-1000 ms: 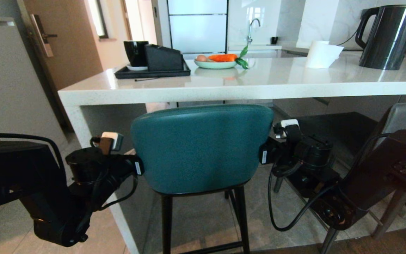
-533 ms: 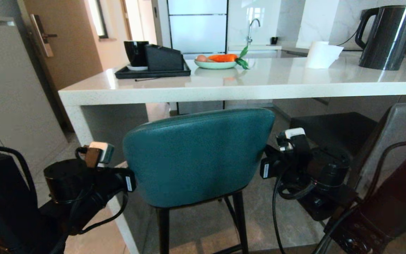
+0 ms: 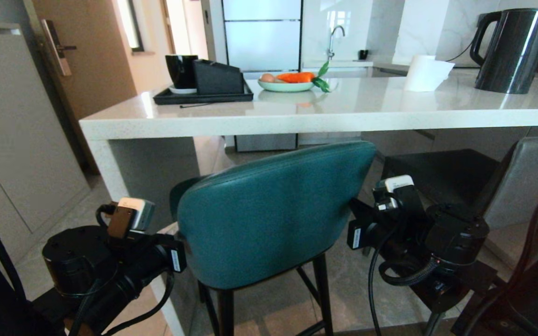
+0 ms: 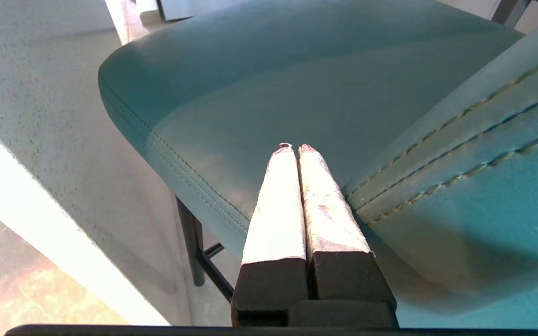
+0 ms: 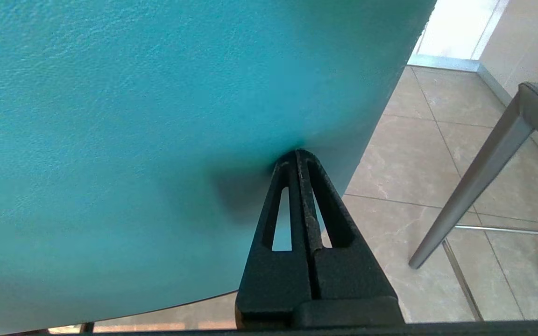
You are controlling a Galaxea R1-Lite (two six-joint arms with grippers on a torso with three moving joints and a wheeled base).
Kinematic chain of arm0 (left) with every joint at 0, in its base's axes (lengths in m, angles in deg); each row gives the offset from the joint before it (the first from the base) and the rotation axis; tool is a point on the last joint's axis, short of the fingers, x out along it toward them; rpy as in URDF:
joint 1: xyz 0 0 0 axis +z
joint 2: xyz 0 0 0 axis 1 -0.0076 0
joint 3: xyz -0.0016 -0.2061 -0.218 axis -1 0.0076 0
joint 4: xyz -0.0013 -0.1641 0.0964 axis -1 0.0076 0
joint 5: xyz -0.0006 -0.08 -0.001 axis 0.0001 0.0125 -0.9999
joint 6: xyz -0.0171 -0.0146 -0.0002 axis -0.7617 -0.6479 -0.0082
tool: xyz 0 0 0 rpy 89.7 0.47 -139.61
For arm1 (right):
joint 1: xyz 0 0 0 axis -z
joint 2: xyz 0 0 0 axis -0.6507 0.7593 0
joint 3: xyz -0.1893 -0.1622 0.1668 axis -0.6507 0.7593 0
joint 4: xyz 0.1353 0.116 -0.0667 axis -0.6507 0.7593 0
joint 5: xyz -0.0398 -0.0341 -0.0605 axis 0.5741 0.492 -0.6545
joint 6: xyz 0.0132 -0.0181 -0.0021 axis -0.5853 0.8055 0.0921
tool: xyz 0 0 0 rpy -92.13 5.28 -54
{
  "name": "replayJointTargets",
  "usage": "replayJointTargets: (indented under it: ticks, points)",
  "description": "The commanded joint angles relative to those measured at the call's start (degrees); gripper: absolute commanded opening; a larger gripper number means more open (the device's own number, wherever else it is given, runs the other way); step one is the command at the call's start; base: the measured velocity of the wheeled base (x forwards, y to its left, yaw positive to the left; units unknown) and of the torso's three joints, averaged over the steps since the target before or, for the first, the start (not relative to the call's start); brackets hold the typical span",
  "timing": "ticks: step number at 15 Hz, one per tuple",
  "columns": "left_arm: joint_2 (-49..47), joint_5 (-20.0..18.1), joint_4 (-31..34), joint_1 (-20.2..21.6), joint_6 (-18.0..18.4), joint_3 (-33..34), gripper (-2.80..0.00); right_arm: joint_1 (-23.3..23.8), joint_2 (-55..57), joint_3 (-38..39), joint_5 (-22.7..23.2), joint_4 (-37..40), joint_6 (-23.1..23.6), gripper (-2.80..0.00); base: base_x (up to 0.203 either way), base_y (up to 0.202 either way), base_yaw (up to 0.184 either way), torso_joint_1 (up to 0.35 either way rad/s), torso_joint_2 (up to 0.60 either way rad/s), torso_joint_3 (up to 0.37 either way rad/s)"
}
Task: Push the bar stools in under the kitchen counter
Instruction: Pull the blue chair out from under the dining table
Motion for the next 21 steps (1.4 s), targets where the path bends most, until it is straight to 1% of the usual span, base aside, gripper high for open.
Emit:
replayJointTargets:
  ticks: [1, 4, 5, 6, 7, 9, 11, 12, 14, 15, 18, 19, 20, 21]
  points:
    - [-0.37, 0.43, -0.51, 0.07, -0.10, -0.06, -2.80, -0.02, 0.23, 0.07, -0.56, -0.34, 0.06, -2.80, 0.000, 0.000, 0.000, 0.000, 0.00, 0.000]
    - [-0.62, 0.43, -0.51, 0.42, -0.26, -0.06, -2.80, 0.25, -0.01, 0.49, -0.38, -0.34, 0.06, -2.80, 0.000, 0.000, 0.000, 0.000, 0.00, 0.000]
    - [-0.53, 0.59, -0.51, 0.68, -0.19, 0.11, -2.80, 2.08, -0.09, 0.67, -0.29, -0.38, 0.02, -2.80, 0.000, 0.000, 0.000, 0.000, 0.00, 0.000]
    - [-0.53, 0.86, -0.51, 1.24, -0.17, 0.30, -2.80, 5.49, -0.07, 0.69, 0.43, -0.64, 0.00, -2.80, 0.000, 0.000, 0.000, 0.000, 0.00, 0.000]
    - [-0.53, 1.36, -0.51, 1.91, -0.23, 0.54, -2.80, 9.27, -0.08, 0.56, 2.16, -1.07, -0.08, -2.80, 0.000, 0.000, 0.000, 0.000, 0.00, 0.000]
    - [-0.53, 2.61, -0.51, 3.73, -0.26, 0.63, -2.80, 17.27, -0.25, 0.31, 8.32, -1.67, -0.35, -2.80, 0.000, 0.000, 0.000, 0.000, 0.00, 0.000]
    - [-0.36, 2.76, -0.51, 4.63, -0.26, 1.48, -2.80, 23.69, -0.50, -0.42, 13.48, -1.75, -0.61, -2.80, 0.000, 0.000, 0.000, 0.000, 0.00, 0.000]
    - [-0.46, 3.28, -0.51, 4.46, -0.26, 2.14, -2.80, 25.78, 0.05, -2.14, 15.55, -1.31, -1.80, -2.80, 0.000, 0.000, 0.000, 0.000, 0.00, 0.000]
    - [-1.26, 5.22, -0.51, 4.24, -0.82, 1.92, -2.80, 26.56, 3.76, -7.42, 18.60, -0.33, -4.73, -2.80, 0.000, 0.000, 0.000, 0.000, 0.00, 0.000]
    - [-1.67, 5.53, -0.51, 4.54, -1.03, 1.79, -2.80, 26.60, 6.06, -10.56, 20.10, -0.14, -5.13, -2.80, 0.000, 0.000, 0.000, 0.000, 0.00, 0.000]
    - [-1.76, 5.55, -0.51, 5.27, -1.07, 1.98, -2.80, 26.54, 13.16, -21.31, 22.29, 0.98, -5.41, -2.80, 0.000, 0.000, 0.000, 0.000, 0.00, 0.000]
    - [-1.78, 5.62, -0.51, 5.34, -1.05, 2.07, -2.80, 26.48, 15.22, -23.33, 24.42, 1.47, -5.44, -2.80, 0.000, 0.000, 0.000, 0.000, 0.00, 0.000]
    - [-1.76, 5.66, -0.51, 5.43, -1.27, 2.14, -2.80, 26.34, 16.85, -24.45, 27.57, 1.75, -5.46, -2.80, 0.000, 0.000, 0.000, 0.000, 0.00, 0.000]
    - [-1.85, 5.93, -0.51, 5.43, -1.63, 2.14, -2.80, 26.11, 18.02, -25.11, 29.31, 1.84, -5.47, -2.80, 0.000, 0.000, 0.000, 0.000, 0.00, 0.000]
